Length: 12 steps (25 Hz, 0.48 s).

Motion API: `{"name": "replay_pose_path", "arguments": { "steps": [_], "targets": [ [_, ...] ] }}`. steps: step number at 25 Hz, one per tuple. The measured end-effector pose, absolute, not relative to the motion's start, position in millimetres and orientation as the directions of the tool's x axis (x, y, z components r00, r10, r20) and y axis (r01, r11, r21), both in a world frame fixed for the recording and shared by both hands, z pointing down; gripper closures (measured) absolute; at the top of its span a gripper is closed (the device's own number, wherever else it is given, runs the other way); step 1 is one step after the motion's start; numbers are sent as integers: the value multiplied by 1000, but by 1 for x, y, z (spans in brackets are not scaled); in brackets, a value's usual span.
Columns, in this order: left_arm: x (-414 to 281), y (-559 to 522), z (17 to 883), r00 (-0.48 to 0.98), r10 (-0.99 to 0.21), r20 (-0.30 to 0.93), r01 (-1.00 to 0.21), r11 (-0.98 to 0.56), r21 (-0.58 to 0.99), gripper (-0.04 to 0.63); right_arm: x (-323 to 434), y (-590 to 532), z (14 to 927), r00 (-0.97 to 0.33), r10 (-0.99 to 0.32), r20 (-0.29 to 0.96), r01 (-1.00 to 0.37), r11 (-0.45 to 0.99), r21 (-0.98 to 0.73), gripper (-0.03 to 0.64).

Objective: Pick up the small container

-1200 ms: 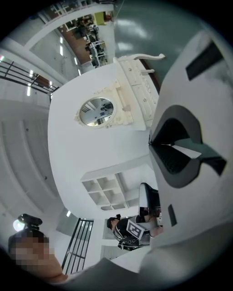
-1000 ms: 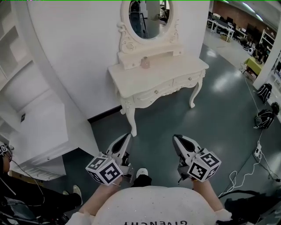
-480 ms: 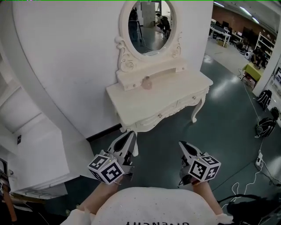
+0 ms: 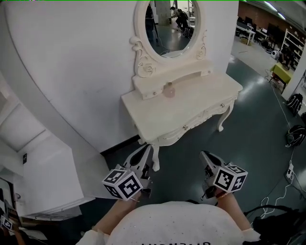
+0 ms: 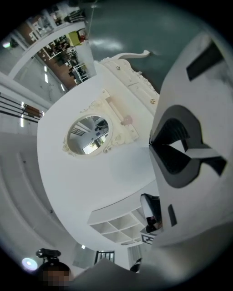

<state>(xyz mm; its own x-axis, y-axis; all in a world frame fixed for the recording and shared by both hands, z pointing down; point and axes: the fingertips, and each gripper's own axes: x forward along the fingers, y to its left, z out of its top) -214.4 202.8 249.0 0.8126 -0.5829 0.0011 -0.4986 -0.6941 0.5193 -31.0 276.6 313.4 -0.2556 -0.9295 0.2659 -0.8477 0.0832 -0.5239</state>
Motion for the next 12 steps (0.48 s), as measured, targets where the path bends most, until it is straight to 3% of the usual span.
{"name": "replay_pose_path", "arguments": {
  "steps": [12],
  "targets": [
    [-187,155,268,805,-593,26,-510,-669,542,595,-27,218,338,-343,-874,345,-883,175,-436,615]
  ]
}}
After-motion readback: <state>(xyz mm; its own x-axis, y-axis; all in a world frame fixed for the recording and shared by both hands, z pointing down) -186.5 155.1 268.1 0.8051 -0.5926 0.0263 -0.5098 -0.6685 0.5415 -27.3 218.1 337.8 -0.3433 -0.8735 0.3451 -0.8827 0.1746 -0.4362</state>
